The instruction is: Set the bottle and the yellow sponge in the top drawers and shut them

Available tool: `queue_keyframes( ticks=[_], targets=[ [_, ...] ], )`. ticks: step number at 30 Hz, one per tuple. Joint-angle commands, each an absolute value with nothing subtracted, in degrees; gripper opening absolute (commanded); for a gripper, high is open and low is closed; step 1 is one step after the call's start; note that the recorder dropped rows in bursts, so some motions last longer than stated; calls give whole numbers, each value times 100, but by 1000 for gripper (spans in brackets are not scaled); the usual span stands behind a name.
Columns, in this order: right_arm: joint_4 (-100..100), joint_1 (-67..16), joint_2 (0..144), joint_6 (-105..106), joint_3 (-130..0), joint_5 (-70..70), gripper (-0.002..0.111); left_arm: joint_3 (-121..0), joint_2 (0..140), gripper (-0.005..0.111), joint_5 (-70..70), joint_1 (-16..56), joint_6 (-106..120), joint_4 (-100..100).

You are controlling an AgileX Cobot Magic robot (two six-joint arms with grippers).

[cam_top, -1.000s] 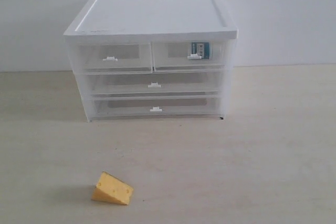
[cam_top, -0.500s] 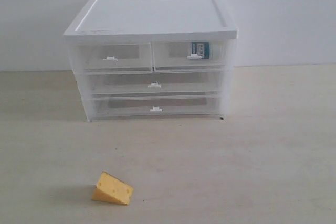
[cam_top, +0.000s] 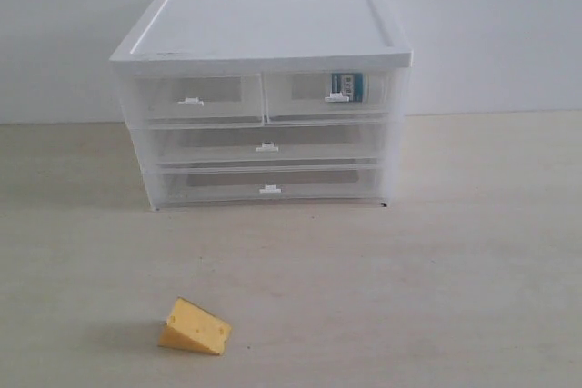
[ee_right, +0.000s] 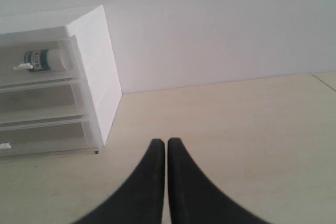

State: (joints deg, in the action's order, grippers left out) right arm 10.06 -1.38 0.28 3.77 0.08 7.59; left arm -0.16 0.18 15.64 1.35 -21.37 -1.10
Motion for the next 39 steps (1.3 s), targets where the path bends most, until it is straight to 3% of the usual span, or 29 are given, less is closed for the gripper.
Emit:
queue_keyframes(
  ticks=[1, 6, 9, 13, 16, 23, 26, 33, 39],
  targets=[
    [1013, -116, 0, 351, 0, 765, 0, 0, 0, 4, 2505, 122, -3563, -290],
    [1069, -116, 0, 344, 0, 766, 0, -135, 721, 4, 4077, 122, -4181, -854],
    [1082, -116, 0, 344, 0, 766, 0, -472, 1488, 4, 4256, 122, -4472, -1376],
    [1119, -116, 0, 344, 0, 766, 0, -1166, 3295, 4, 4461, 122, -5359, -2685],
    [1119, -116, 0, 344, 0, 766, 0, -1418, 5146, 4, 5196, 122, -6258, -2727],
    [1119, -116, 0, 344, 0, 766, 0, -2032, 8049, 4, 6953, 122, -7255, -3063],
    [1119, -116, 0, 344, 0, 766, 0, -2561, 9166, 5, 6996, 141, -7848, -3523],
    [1119, -116, 0, 344, 0, 756, 0, -3404, 10375, 52, 6996, 440, -8556, -3678],
    [1119, -116, 0, 344, 0, 756, 0, -3898, 10818, 54, 6996, 907, -8778, -3075]
  ],
)
